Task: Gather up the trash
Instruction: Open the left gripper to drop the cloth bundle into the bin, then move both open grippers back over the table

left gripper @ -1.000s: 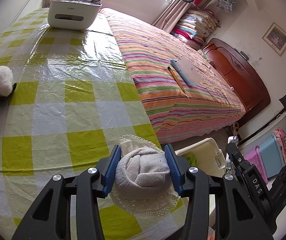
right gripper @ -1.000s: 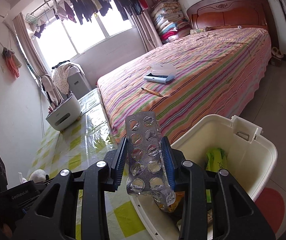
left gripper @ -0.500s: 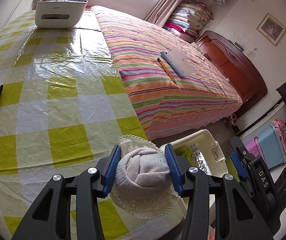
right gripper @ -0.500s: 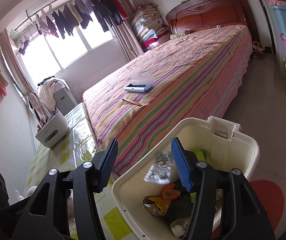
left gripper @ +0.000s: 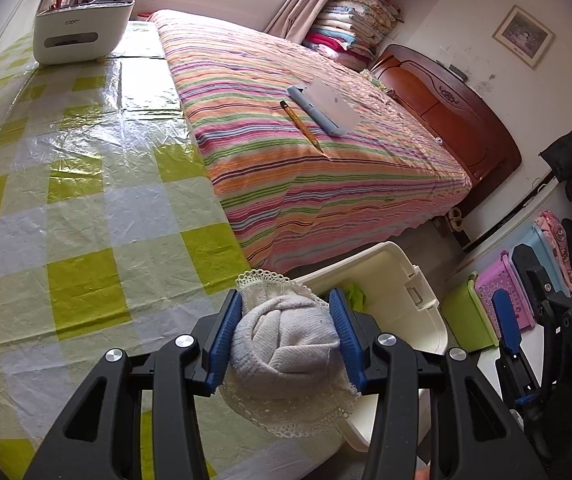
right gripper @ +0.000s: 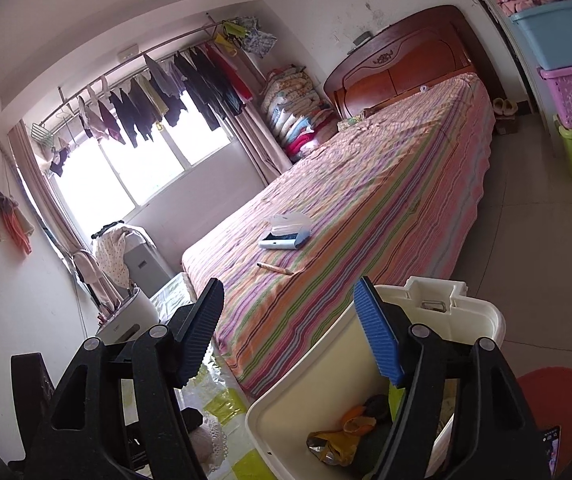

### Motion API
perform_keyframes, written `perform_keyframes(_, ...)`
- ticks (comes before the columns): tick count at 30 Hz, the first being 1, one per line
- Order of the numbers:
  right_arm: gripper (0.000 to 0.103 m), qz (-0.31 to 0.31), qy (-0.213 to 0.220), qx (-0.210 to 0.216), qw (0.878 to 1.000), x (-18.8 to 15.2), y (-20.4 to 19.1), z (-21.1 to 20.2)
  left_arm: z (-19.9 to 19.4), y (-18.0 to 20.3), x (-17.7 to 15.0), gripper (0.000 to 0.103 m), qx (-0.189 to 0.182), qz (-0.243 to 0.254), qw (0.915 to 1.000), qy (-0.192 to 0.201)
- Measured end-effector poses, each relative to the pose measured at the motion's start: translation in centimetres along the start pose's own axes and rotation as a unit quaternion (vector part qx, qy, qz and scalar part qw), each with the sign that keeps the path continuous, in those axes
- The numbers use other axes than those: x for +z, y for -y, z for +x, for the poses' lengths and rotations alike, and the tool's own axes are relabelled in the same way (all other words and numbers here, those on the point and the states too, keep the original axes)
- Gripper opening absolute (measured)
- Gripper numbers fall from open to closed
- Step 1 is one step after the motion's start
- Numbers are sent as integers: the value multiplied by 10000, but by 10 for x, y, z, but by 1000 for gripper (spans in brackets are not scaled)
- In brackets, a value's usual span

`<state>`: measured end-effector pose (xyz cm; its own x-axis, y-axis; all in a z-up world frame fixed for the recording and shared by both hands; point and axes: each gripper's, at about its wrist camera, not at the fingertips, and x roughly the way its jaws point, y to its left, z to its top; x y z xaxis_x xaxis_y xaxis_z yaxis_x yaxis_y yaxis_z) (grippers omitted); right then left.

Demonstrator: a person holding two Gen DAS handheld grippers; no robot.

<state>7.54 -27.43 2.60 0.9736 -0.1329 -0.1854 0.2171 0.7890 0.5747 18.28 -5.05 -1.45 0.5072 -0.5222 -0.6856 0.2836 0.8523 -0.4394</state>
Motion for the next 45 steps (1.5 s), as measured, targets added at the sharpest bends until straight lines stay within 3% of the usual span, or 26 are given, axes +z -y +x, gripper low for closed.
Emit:
perform_keyframes(9, 69, 175, 689, 264, 9971, 4, 5, -24, 31, 46, 4, 44, -227, 656, 9974, -178)
perform_keyframes(16, 69, 190, 726, 346, 9966, 4, 5, -25, 49, 68, -4, 46, -135, 1093, 9934, -334)
perform_keyframes(21, 73, 162, 712, 365, 9967, 3, 3, -25, 54, 72, -7, 47, -60, 1137, 9929, -334)
perform_keyframes(23, 73, 135, 690, 377, 9968, 1, 2, -24, 53, 73, -8, 57, -79, 1136, 9931, -294)
perform_keyframes(24, 74, 131, 676, 384, 9969, 0, 0, -24, 51, 72, -8, 69, -42, 1107, 9936, -230)
perform_keyframes(28, 74, 106, 638, 412, 9971, -2, -3, -23, 42, 70, -6, 79, 143, 1115, 9936, 94)
perform_keyframes(45, 81, -101, 238, 617, 9978, -12, -21, -13, 17, 21, 5, 80, 519, 636, 9964, 229)
